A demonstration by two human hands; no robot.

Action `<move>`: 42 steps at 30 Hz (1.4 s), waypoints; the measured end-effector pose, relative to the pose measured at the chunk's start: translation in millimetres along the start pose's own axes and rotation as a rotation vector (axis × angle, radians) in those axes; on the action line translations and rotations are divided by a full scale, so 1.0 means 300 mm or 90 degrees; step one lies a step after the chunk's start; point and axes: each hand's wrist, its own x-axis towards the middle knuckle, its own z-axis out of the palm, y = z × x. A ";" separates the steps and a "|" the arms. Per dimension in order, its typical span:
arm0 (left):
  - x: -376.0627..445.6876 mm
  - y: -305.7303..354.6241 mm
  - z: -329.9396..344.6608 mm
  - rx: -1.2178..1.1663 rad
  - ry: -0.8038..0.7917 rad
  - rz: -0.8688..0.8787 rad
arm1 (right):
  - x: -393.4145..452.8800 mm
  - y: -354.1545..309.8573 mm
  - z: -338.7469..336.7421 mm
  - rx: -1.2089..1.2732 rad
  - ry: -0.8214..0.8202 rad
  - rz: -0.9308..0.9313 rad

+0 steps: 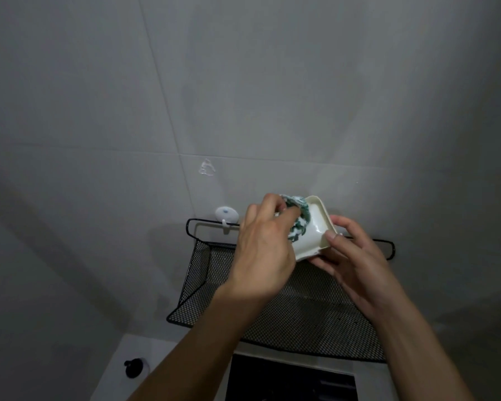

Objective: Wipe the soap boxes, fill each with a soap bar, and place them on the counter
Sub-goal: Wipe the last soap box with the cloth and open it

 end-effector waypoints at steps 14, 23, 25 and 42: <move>-0.003 0.030 0.020 0.098 0.026 0.019 | 0.001 0.022 -0.030 0.045 -0.027 -0.070; -0.021 -0.050 0.014 0.024 0.008 0.004 | -0.010 -0.014 -0.065 0.061 0.016 -0.081; -0.026 -0.043 0.015 0.005 0.017 0.036 | -0.010 -0.010 -0.059 0.060 0.018 -0.078; 0.046 0.056 0.001 -0.089 0.103 0.098 | -0.021 -0.031 -0.048 0.017 -0.033 -0.128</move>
